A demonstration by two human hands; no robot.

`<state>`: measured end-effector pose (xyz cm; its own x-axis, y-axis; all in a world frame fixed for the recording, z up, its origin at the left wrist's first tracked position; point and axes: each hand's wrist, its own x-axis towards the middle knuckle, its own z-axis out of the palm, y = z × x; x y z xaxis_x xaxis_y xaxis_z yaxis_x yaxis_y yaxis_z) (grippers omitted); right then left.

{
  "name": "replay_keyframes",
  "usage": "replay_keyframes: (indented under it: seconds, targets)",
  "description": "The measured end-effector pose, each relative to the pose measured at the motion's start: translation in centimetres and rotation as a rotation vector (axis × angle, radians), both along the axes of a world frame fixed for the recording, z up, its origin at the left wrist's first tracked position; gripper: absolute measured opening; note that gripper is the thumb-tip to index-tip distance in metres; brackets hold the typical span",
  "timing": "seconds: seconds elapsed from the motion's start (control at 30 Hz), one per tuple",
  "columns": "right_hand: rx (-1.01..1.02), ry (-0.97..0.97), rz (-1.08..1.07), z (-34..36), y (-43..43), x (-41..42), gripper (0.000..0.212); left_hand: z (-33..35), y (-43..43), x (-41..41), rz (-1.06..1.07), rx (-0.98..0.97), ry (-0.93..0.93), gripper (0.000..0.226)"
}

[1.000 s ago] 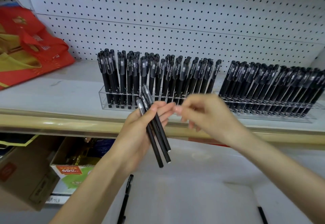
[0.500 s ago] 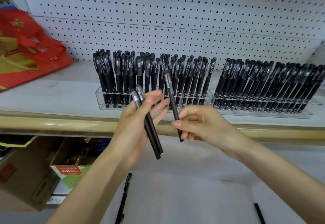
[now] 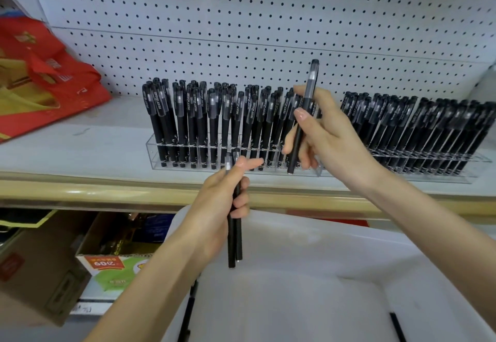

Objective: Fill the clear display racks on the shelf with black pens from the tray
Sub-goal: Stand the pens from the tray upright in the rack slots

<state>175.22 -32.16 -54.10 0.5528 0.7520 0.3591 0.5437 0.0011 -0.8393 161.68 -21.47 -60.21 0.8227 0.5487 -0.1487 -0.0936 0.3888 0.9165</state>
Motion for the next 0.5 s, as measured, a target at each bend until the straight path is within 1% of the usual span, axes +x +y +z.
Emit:
replay_keyframes:
  seconds: [0.1, 0.17, 0.33, 0.4, 0.47, 0.5]
  targets:
    - [0.01, -0.021, -0.06, 0.2, 0.6, 0.3, 0.016, -0.1, 0.2, -0.3, -0.031, -0.064, -0.027, 0.033]
    - [-0.004, -0.04, -0.118, 0.2, 0.9, 0.7, 0.014, -0.2, 0.4, -0.3, -0.048, -0.08, -0.051, 0.031]
    - [0.033, -0.045, -0.147, 0.7, 1.1, 1.4, 0.027, -0.4, 0.6, -0.2, -0.053, -0.106, -0.045, 0.023]
    - [-0.006, -0.083, -0.166, 1.1, 1.1, 1.6, 0.026, -0.5, 0.8, -0.2, -0.048, -0.135, -0.061, 0.023]
    - [-0.037, -0.081, -0.154, 1.3, 1.1, 1.9, 0.026, -0.6, 1.1, -0.1, -0.034, -0.171, -0.088, 0.024]
    - [-0.038, -0.074, -0.145, 1.4, 1.1, 1.9, 0.034, -0.7, 1.3, -0.1, -0.031, -0.176, -0.097, 0.024]
